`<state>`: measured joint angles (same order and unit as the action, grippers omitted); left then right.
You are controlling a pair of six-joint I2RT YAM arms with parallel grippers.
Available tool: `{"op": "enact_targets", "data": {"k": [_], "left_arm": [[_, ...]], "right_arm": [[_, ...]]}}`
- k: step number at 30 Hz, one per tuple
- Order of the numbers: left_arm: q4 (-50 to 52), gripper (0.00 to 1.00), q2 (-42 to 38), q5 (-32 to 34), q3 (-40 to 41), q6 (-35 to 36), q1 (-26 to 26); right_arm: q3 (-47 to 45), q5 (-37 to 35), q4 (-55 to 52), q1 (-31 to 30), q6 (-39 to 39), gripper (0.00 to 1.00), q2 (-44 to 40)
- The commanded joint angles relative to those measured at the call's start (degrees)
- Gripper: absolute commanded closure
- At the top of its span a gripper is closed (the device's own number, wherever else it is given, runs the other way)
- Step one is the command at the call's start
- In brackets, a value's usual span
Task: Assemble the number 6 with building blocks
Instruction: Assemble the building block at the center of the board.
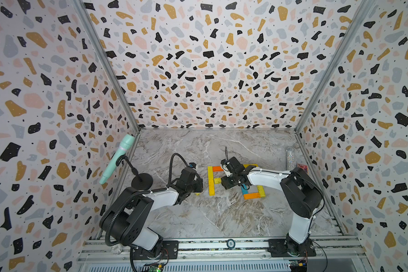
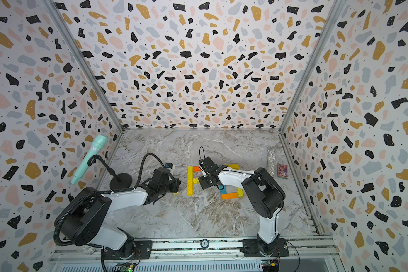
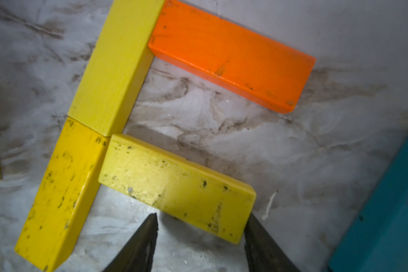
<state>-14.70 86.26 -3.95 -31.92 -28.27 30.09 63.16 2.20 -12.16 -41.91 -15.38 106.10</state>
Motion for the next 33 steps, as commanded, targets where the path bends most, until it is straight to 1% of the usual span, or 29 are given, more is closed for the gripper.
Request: {"op": "enact_targets", "data": {"k": [1,26,33], "left_arm": [[-2.3,1.00,0.5,-0.2,-1.1,0.3,0.4],[-5.1,1.00,4.1,-2.5,-2.2,0.0,1.5],[-5.7,1.00,5.4,-3.0,-2.6,0.1,1.6]], "right_arm": [[-0.2,0.3,-1.4,-0.3,-0.9,0.40,-1.0],[-3.1,0.8,-0.3,-1.5,-5.3,0.40,-2.8],[-3.6,-1.1,-1.6,-1.5,-5.7,0.38,-3.5]]}}
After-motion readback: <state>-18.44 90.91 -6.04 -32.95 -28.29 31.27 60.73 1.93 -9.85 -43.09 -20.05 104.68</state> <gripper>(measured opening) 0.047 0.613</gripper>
